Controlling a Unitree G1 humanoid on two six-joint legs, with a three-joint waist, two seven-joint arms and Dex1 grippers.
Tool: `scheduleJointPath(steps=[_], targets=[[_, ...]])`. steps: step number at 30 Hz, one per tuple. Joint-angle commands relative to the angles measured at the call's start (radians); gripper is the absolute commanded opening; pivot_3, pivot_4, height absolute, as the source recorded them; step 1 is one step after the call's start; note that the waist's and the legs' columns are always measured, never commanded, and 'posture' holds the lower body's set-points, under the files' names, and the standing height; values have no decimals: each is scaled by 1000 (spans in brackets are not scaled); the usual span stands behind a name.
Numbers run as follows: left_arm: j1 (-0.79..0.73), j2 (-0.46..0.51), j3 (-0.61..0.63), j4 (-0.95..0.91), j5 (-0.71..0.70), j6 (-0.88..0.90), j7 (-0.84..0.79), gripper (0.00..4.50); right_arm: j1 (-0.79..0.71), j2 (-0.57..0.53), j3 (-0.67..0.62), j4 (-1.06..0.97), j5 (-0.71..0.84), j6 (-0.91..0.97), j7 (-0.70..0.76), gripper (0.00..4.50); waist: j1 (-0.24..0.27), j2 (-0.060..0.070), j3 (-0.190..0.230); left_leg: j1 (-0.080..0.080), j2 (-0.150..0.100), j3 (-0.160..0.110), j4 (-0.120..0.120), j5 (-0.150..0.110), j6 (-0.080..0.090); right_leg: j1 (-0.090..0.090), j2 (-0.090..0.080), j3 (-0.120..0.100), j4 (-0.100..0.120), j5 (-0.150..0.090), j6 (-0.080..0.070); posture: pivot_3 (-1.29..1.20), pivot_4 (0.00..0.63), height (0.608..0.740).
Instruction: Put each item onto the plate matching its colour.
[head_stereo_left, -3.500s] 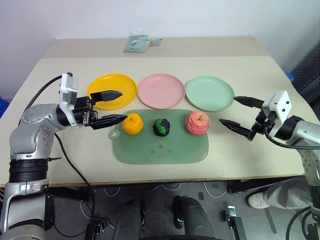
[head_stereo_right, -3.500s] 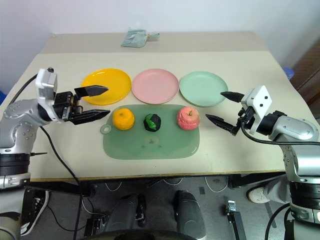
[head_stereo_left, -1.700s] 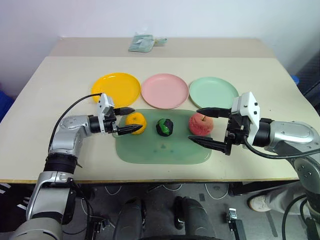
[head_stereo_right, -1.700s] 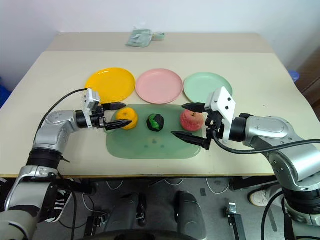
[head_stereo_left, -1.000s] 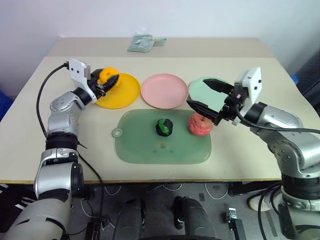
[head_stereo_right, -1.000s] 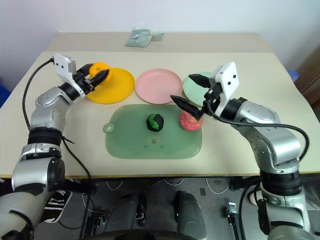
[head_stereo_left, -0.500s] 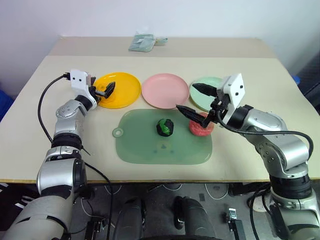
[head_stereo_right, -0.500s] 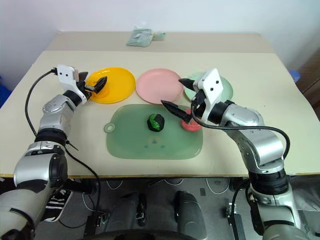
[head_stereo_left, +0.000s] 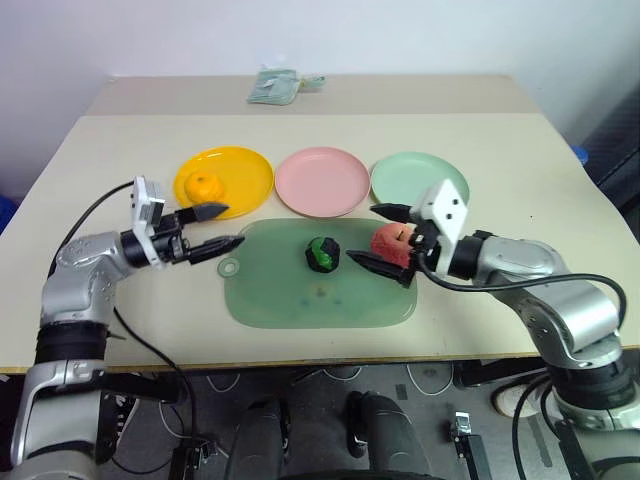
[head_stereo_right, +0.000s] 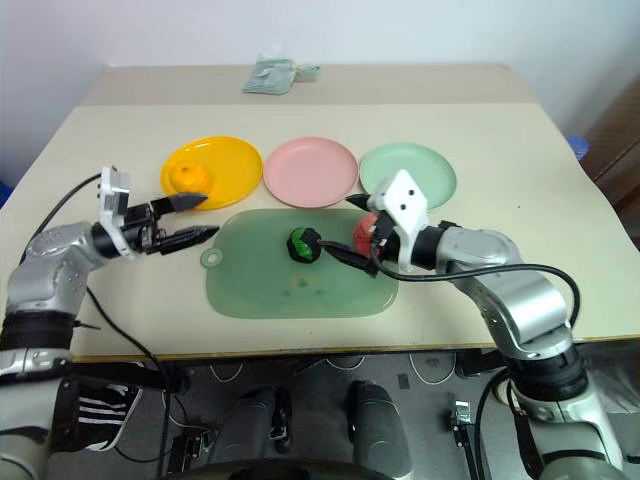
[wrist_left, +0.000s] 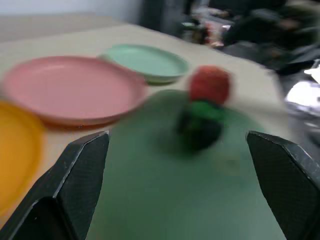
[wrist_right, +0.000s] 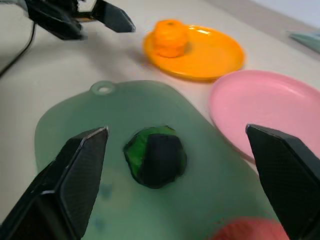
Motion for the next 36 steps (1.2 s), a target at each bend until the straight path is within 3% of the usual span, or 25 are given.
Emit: scheduleJointPath(steps=[1,12,32,35,36], targets=[[7,30,22,-105,-57,56,-18,4461,-40,36,33,8,-28,14,-29,4500,0,0,0,0,0,0,0,0,0,0,-1,0,0,0,0,0,150,740],[97,79,70,-242,-87,80,5,4461,-117,123,171,164,-146,4,-19,4500,-7,0,0,0,0,1,-1,-1,1,-1,0,0,-1,0,1,0,150,740],[100,70,68,-316,-104,96,94,4461,-95,226,216,312,-295,-85,-26,4500,-7,0,0,-1,0,2,-1,-1,1,-1,0,0,-1,0,1,0,150,740],[98,70,67,-311,-103,91,95,4500,-89,226,213,313,-306,-87,-26,3676,-7,0,0,-1,0,2,-1,-1,1,-1,0,0,-1,0,1,0,150,740],[98,70,68,-309,-103,89,94,4500,-87,223,215,311,-312,-89,-22,3195,-7,0,0,-1,0,2,-1,-1,1,-1,0,0,-1,0,1,0,150,740]])
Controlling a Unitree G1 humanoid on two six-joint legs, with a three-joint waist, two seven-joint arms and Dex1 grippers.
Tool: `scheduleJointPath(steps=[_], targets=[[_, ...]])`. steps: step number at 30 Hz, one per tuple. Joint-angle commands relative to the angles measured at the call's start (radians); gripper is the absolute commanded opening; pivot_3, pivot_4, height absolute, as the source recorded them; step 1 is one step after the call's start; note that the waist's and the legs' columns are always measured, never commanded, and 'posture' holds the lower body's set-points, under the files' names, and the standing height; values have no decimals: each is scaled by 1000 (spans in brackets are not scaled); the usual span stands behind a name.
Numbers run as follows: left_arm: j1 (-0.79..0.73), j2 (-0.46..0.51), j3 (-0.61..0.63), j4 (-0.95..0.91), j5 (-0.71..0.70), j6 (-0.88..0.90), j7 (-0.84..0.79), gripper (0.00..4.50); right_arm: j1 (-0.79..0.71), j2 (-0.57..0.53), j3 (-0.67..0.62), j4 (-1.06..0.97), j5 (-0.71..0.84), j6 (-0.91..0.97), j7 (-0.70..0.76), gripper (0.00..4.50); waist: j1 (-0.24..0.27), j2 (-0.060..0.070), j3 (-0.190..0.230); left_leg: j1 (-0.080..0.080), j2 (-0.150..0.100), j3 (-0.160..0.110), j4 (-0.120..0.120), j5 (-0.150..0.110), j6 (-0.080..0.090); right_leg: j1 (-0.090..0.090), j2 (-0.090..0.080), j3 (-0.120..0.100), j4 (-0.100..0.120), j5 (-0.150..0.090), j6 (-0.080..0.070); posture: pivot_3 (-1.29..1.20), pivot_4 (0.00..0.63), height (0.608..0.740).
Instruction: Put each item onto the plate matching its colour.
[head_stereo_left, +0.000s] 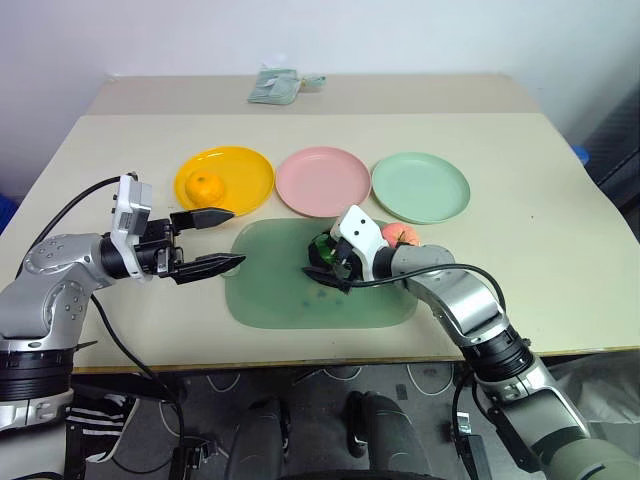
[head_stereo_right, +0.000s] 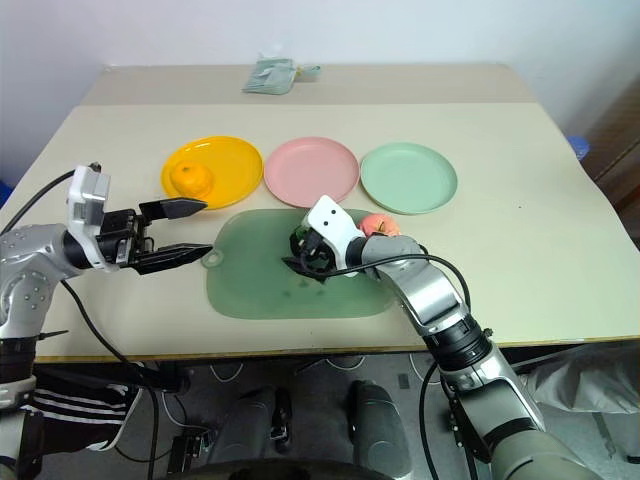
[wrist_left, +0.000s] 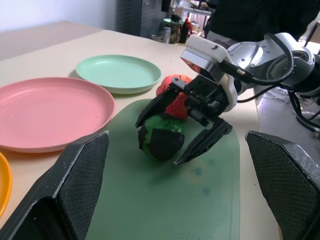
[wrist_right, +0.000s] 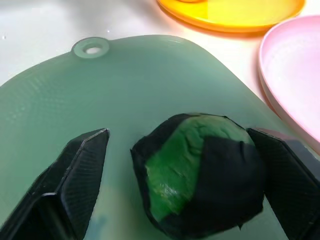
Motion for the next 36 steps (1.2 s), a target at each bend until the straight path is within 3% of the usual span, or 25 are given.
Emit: scheduleJointPath(steps=[1,9,17,24,29,34,36], targets=[[-16,4,18,-16,-11,-16,0,4500,5,-5,-10,-16,-18,-25,5,2779,0,0,0,0,0,0,0,0,0,0,0,0,0,0,0,0,150,740],[-19,1,15,29,2,-47,-25,4500,5,2,-33,-35,-15,-15,6,2779,-1,0,0,0,0,0,0,0,0,0,0,0,0,0,0,0,150,740],[-72,-25,-7,127,57,-97,11,4500,-92,73,-244,-17,88,26,-69,2779,0,0,0,0,0,0,0,0,0,0,0,0,0,0,1,0,150,740],[-93,-100,-4,164,93,-194,54,4500,-237,43,-403,313,-22,-169,-279,2779,1,0,0,0,0,1,0,0,0,0,0,0,0,1,1,0,150,740],[-99,-104,-5,166,106,-214,68,4500,-270,16,-430,539,-24,-272,-247,2779,-5,0,0,0,-1,1,-2,0,0,0,0,0,-1,2,3,0,150,740],[-97,-100,-12,144,102,-195,85,4500,-299,12,-445,628,-42,-349,-267,4452,-12,2,1,0,0,1,-2,0,0,-2,0,0,1,2,3,0,150,740],[-93,-99,-16,119,96,-176,94,4500,-301,8,-442,626,-52,-373,-278,4452,-11,2,1,0,0,2,-2,0,0,-2,0,1,1,2,3,0,150,740]])
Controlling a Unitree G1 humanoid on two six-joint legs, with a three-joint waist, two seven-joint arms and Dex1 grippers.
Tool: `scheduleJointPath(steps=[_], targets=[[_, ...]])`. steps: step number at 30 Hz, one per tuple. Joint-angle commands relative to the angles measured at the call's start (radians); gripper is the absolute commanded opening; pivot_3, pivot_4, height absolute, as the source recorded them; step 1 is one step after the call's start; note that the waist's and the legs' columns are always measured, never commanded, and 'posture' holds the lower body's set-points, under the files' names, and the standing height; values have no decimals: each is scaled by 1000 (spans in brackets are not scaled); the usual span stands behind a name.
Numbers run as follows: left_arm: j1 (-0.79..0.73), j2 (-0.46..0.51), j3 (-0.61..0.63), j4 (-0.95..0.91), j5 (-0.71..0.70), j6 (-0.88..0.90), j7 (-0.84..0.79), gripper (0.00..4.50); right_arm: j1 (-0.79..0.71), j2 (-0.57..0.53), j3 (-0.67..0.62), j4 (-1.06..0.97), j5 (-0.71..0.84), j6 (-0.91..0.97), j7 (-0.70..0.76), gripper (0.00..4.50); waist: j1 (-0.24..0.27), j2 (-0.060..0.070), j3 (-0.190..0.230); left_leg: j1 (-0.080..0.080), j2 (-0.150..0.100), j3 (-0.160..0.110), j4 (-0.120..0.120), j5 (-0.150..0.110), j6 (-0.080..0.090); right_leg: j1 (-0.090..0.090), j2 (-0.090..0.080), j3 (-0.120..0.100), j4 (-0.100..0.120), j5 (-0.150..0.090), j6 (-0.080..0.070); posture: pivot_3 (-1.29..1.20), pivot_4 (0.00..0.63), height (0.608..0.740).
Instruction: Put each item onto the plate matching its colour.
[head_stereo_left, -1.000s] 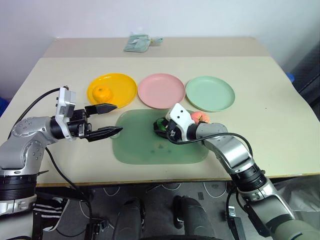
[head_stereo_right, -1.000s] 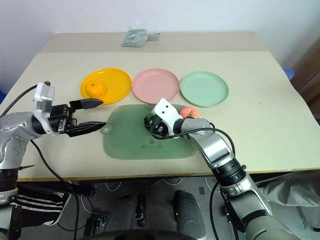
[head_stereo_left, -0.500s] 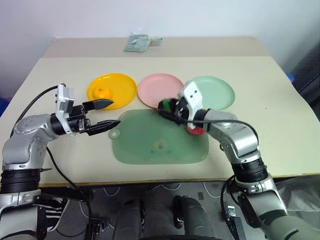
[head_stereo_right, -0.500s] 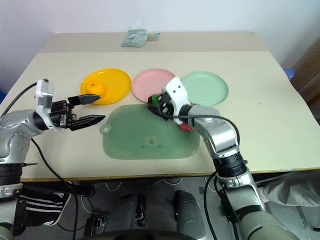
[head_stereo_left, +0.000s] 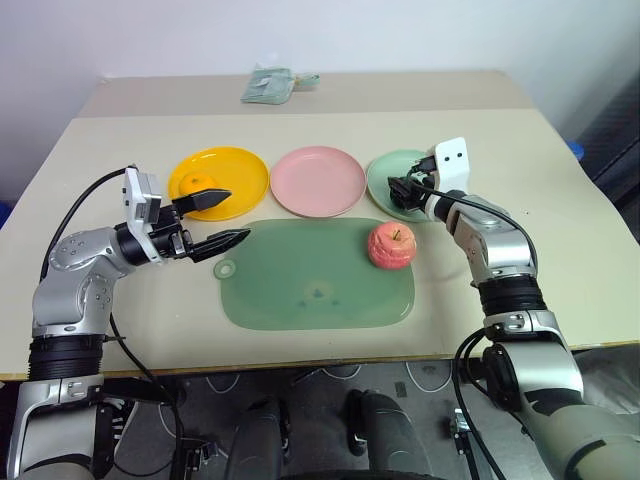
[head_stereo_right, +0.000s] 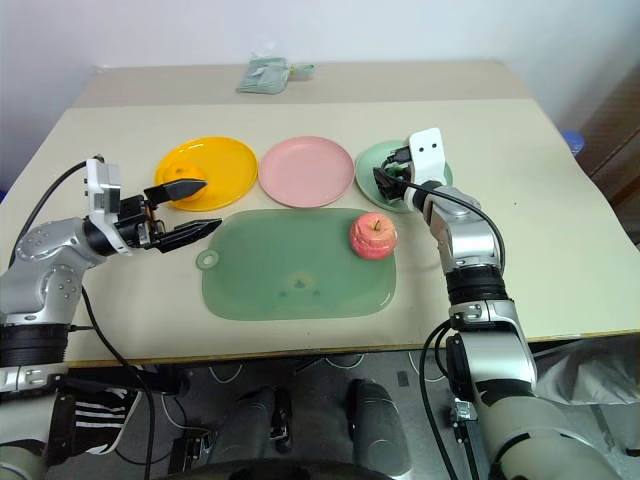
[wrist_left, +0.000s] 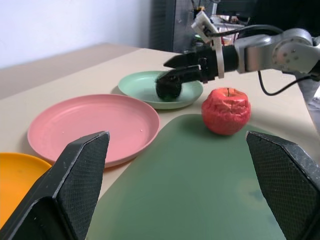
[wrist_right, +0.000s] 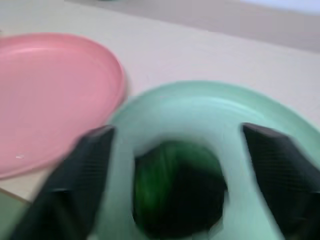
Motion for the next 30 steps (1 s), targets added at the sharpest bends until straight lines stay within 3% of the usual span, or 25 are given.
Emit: scheduleJointPath(steps=[1,3,7,10,15,24,28,30], targets=[[-5,15,6,-76,-18,30,17,4500,-46,-12,-26,-65,15,-54,18,4452,1,0,0,0,0,0,0,0,0,0,0,0,0,0,0,0,150,740],[-2,19,10,-102,-38,58,15,4500,-31,-14,-39,-124,60,-42,70,4452,4,0,0,0,0,0,0,0,0,0,0,0,0,0,0,0,150,740],[19,47,32,-151,-122,140,-51,4500,113,-92,23,-430,246,222,347,4452,13,0,0,0,0,-1,0,0,0,0,0,0,0,0,0,0,150,740],[7,55,30,-136,-118,134,-66,4500,169,-145,38,-538,288,309,399,4452,12,0,0,0,0,-1,-1,0,0,1,-1,0,-1,0,0,0,150,740],[-9,57,19,-101,-103,130,-86,4500,256,-255,109,-632,252,342,472,4452,11,0,0,0,0,-1,2,0,0,1,-1,0,-1,-2,-3,0,150,740],[9,107,4,-89,-100,174,-161,4500,303,-333,189,-558,134,293,494,4452,11,0,0,0,0,0,1,0,0,0,0,0,-1,-2,-3,0,150,740],[1,93,18,-70,-82,133,-139,4500,271,-295,172,-529,135,276,470,3396,13,-1,-1,0,0,-1,1,0,0,1,-1,0,-1,-2,-3,0,150,740],[-15,67,25,-33,-34,64,-74,4500,244,-261,153,-542,163,279,463,3341,12,-1,-1,0,0,-1,1,0,0,1,-1,0,-1,-2,-3,0,150,740]])
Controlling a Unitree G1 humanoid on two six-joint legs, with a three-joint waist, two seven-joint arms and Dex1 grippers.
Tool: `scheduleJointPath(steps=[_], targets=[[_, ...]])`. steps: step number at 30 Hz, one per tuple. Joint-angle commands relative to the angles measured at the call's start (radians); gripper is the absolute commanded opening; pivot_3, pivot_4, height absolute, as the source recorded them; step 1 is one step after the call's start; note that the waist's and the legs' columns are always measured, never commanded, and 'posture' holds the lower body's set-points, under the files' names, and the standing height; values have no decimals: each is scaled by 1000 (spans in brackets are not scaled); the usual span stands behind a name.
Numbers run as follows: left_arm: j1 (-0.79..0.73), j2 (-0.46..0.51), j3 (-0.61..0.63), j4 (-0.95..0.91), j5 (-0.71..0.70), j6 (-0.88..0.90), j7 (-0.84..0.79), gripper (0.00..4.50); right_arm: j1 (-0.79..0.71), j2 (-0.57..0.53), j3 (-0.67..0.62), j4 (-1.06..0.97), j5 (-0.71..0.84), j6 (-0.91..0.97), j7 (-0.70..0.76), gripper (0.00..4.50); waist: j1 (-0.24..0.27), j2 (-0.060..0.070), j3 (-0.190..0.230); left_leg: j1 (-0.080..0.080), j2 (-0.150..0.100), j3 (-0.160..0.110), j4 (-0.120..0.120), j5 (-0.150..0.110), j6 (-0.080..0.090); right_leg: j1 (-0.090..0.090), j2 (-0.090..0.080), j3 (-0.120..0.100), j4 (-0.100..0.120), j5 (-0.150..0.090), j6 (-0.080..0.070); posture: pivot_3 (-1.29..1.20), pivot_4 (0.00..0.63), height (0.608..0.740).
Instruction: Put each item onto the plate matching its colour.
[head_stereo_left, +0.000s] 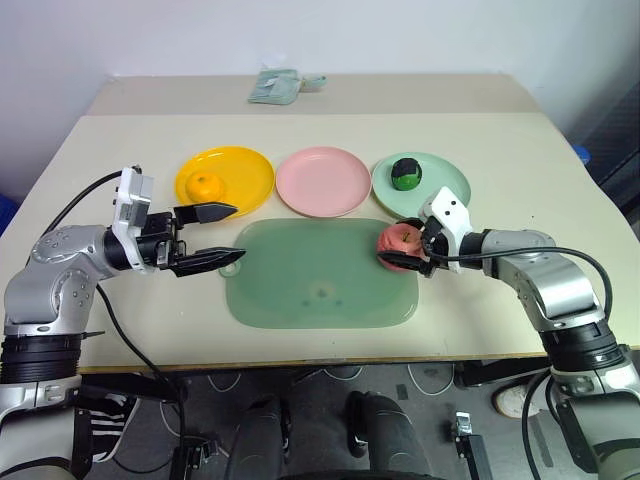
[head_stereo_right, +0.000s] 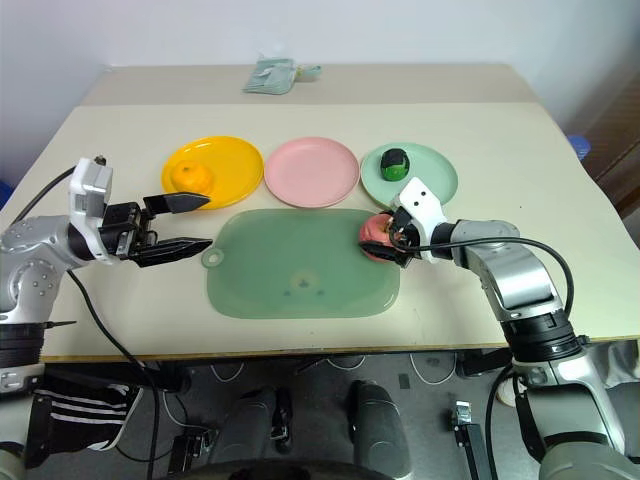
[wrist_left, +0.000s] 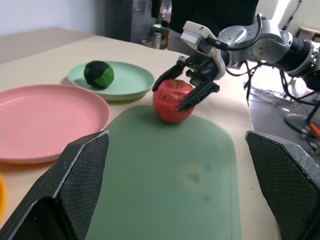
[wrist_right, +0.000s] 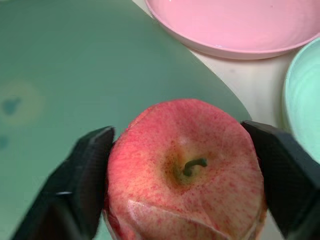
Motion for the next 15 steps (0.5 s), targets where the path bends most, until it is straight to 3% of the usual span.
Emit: scheduleJointPath(steps=[1,8,15], targets=[[-29,-34,31,43,71,-113,94,4500,-49,57,-29,-10,25,-4,-24,3341,0,0,0,0,0,0,0,0,0,0,0,0,0,0,0,0,150,740],[-43,-105,46,66,114,-127,289,4500,-237,267,-11,129,-39,-141,-156,3341,-6,1,0,-1,0,1,-1,0,0,-2,1,0,1,2,3,0,150,740],[-44,-184,34,78,169,-156,459,4500,-426,462,21,592,-142,-405,-222,3341,-2,0,0,-1,0,1,0,0,0,-1,0,0,1,2,4,0,150,740]])
